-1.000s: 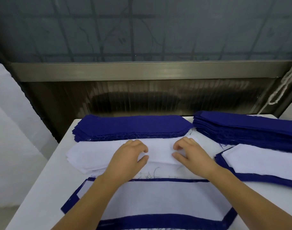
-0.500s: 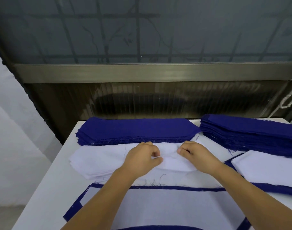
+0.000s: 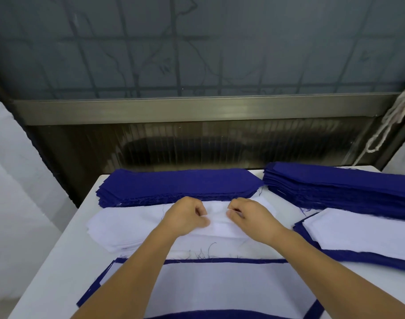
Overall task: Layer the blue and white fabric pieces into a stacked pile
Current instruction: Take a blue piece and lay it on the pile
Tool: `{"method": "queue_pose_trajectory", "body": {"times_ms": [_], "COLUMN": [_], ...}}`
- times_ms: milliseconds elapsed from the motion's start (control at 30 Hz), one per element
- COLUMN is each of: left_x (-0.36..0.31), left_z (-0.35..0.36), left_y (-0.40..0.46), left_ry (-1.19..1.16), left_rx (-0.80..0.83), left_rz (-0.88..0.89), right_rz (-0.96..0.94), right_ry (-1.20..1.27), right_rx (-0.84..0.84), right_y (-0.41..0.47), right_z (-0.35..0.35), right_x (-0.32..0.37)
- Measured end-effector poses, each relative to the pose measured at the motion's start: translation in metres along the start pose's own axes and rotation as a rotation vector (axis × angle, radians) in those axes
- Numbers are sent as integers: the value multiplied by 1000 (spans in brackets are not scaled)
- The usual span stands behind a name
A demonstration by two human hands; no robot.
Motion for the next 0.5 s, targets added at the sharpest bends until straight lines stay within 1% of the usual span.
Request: {"method": "queue_pose_trajectory", "body": {"times_ms": [67,133,267,400,500], "left_x": [0,2,7,30,61], "left_z": [-2,-3,-3,-22,-53], "left_y": [1,1,-4,-18,-35], "left_ry": [-75,-96,59,249,329], "left_rx": [2,0,-10,-152,-243], "left_rz": [-12,-9,68,94,55], "right_rz": [31,46,42,59,58], "right_ry": [62,79,19,-16,9], "right_rx": [14,29,23,-15,-18], "right_y": [1,0,-2,-9,-11], "right_z": [0,-1,0,-1,-1], "right_x": [0,-1,-5,-18,-25]}}
Point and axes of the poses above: each hand's wrist, its own y-axis towards the middle knuckle, its own z-axis out of the palm, x = y × z, the point moved 3 cm from there along y, towards the middle knuckle, and after that the axes turned 7 degrees about -y, right-handed, at the moved point
